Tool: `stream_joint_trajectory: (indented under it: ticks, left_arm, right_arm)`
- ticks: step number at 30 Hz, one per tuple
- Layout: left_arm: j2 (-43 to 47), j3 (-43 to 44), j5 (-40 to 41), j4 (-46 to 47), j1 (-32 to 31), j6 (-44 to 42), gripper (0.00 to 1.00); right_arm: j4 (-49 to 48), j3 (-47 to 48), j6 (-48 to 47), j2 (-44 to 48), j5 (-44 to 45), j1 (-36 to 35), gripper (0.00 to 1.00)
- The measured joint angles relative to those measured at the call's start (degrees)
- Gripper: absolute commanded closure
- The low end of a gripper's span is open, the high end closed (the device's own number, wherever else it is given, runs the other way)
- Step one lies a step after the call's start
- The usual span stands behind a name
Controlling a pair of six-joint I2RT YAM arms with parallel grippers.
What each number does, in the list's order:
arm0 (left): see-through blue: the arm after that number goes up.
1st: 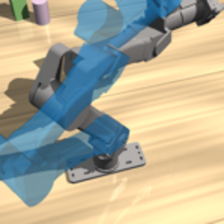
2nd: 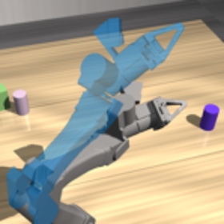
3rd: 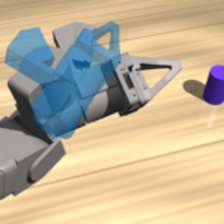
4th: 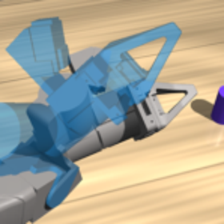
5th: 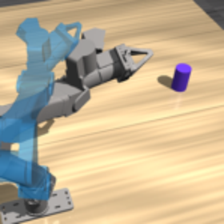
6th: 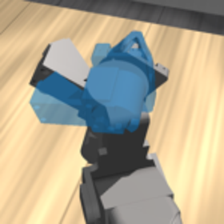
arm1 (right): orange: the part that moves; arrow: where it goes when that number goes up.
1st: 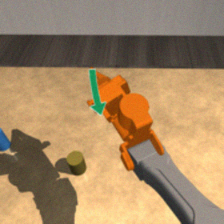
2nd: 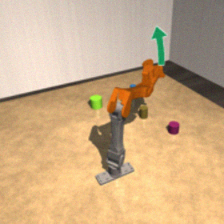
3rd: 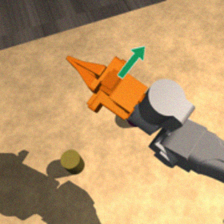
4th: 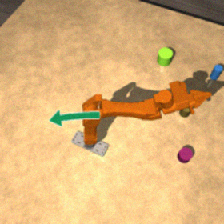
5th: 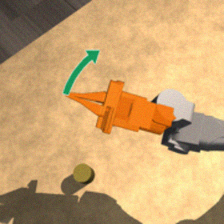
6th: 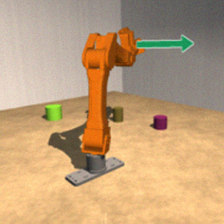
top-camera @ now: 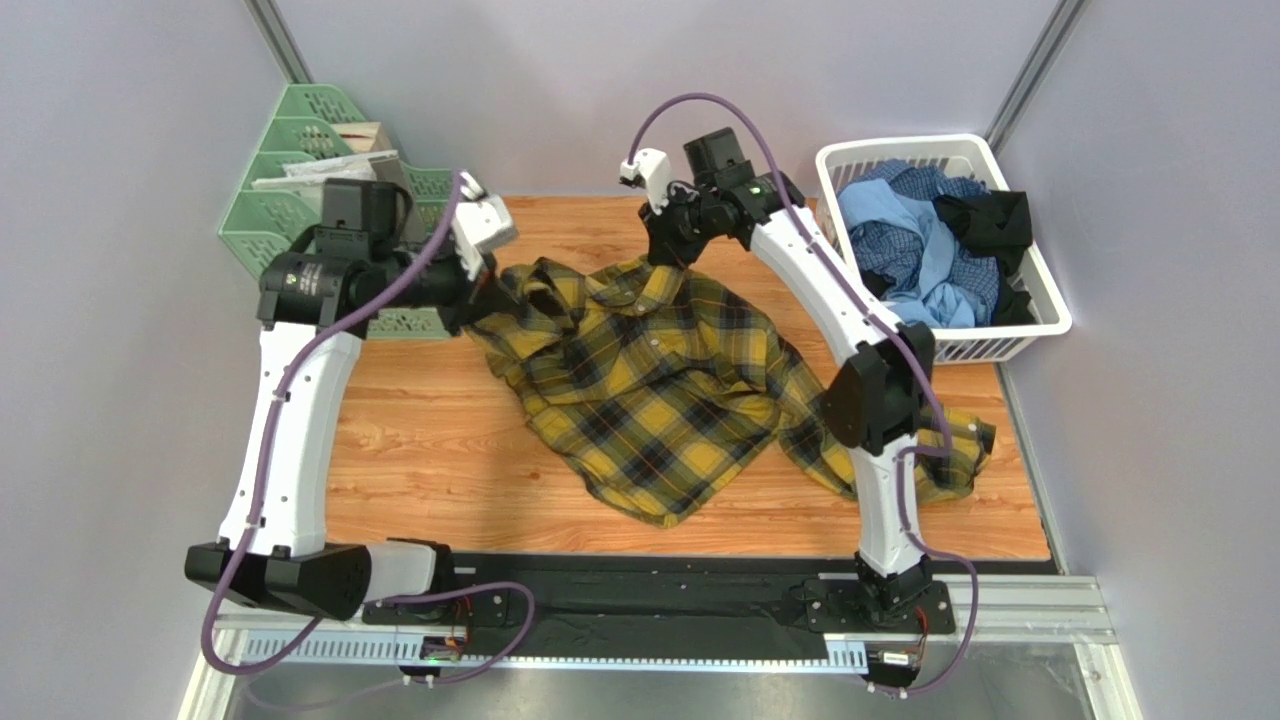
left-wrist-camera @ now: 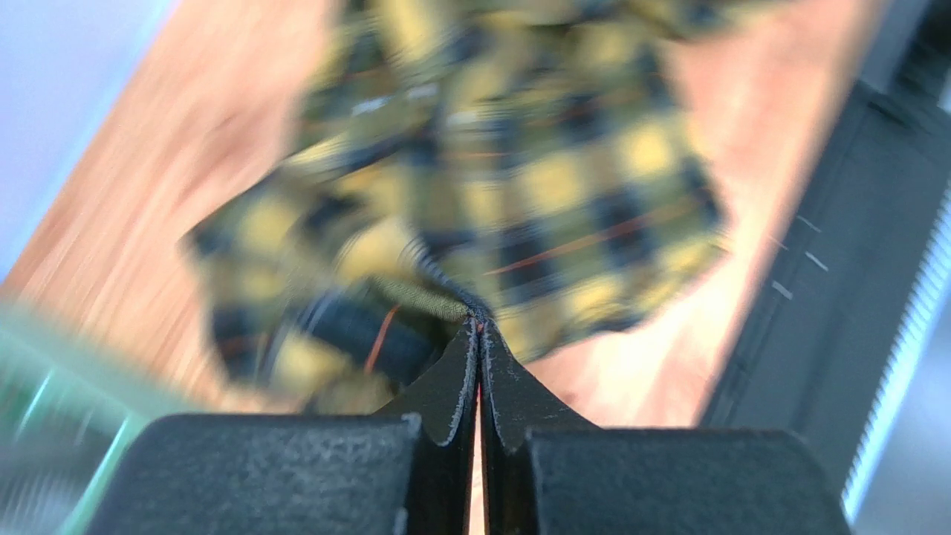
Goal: Fold and stack the long sleeve shirts
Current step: Flatten the shirt out
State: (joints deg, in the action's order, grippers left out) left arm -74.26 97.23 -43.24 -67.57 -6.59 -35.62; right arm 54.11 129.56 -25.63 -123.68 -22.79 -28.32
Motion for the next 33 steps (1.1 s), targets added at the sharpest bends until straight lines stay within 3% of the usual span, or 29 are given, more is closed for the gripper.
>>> stream_joint_trajectory:
  ticks: [2, 5, 7, 9, 11, 14, 16, 17, 20, 26, 33]
  left_arm:
    - [1.7, -1.8, -1.7, -1.5, -8.2, -2.7, 1.00]
    - [6.7, -12.2, -1.3, -3.1, -27.3, -5.6, 0.96]
    - [9.6, -19.6, 0.0, -3.9, -39.7, -6.3, 0.82]
    - [11.0, -23.2, 1.4, -6.0, -44.5, -5.9, 0.64]
    - [11.0, -22.6, 2.9, -6.3, -41.4, -5.5, 0.55]
    - [7.6, -17.3, 2.2, -2.5, -27.2, -3.9, 0.44]
    - [2.2, -12.7, 3.3, 2.8, -19.5, -1.9, 0.43]
    - [-0.7, -10.5, 4.4, 5.2, -17.1, -1.2, 0.35]
    - [-13.2, -5.2, 9.8, 13.0, -13.4, -1.0, 0.34]
    - [-36.2, -0.8, 20.5, 18.6, -9.2, -3.7, 0.34]
    - [-45.0, -0.2, 29.5, 19.4, -1.9, -4.9, 0.34]
  right_arm:
    - [-0.6, -7.2, -0.4, 6.2, -2.0, 0.0, 1.00]
    - [0.3, -24.5, -1.5, 19.2, -5.7, 0.1, 1.00]
    - [1.8, -34.9, -2.8, 27.5, -7.3, 0.1, 1.00]
    - [4.1, -46.2, -5.0, 36.4, -7.7, 0.1, 1.00]
    - [6.5, -54.2, -7.6, 43.0, -7.0, 0.1, 1.00]
    - [7.9, -63.9, -10.5, 50.1, -4.5, 0.1, 1.00]
    - [8.4, -66.9, -11.3, 51.5, -3.0, 0.2, 1.00]
    - [8.7, -67.5, -11.4, 51.5, -2.4, 0.3, 1.00]
    - [8.4, -67.8, -11.3, 51.5, -1.2, 0.9, 1.00]
    - [8.1, -64.5, -11.0, 51.5, -1.2, 4.0, 1.00]
    - [7.8, -62.0, -10.6, 51.6, -1.3, 5.4, 1.00]
